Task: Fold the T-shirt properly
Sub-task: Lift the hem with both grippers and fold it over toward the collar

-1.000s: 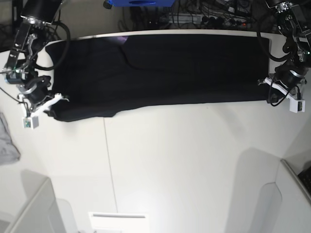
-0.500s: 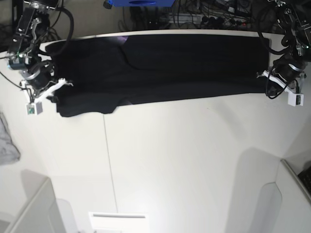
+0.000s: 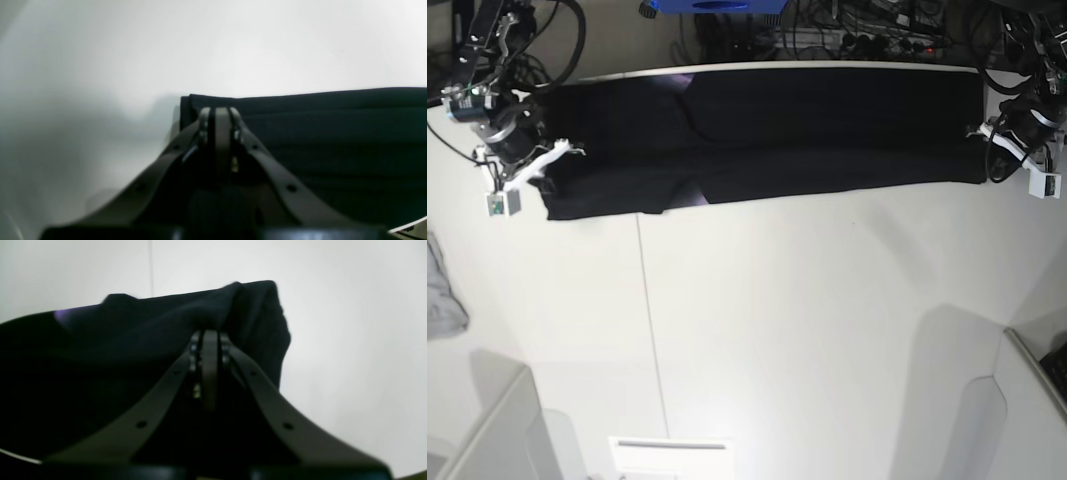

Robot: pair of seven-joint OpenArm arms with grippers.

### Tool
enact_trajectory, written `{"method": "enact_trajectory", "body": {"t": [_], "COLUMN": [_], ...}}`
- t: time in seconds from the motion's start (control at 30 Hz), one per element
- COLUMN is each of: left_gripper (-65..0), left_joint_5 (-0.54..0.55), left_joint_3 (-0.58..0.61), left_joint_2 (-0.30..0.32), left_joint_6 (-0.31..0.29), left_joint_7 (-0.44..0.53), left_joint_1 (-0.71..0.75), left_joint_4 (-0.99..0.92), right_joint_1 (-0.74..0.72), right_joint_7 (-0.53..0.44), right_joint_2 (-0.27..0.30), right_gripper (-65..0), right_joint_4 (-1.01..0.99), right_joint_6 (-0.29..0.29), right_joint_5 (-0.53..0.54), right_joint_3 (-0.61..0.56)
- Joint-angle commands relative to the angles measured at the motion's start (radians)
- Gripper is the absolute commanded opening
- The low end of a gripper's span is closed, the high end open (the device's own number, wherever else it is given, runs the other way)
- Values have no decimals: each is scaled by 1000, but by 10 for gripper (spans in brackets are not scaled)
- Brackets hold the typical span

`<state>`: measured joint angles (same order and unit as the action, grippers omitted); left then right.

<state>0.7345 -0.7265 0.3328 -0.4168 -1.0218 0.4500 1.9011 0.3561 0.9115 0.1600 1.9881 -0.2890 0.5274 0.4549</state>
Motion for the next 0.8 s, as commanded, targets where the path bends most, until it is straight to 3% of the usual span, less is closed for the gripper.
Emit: {"method": "enact_trajectory", "body": {"t": [0.0, 0.77], "left_gripper": [-650, -650], "left_joint_5": [6, -2], "left_joint_3": [-8, -5], "left_joint_2": [16, 16], "left_joint_6": [-1, -1], "left_joint_7": [16, 16], "left_joint_1": [8, 117], "left_joint_4": [22, 28], "right_joint_1": [-1, 93], "right_joint_7": [-12, -7], "right_joint_2": [16, -3], "right_gripper": [-650, -650], "right_joint_4": [18, 9], "right_joint_6": [-3, -6], "right_joint_5": [0, -5], "right_joint_3": [23, 46]}}
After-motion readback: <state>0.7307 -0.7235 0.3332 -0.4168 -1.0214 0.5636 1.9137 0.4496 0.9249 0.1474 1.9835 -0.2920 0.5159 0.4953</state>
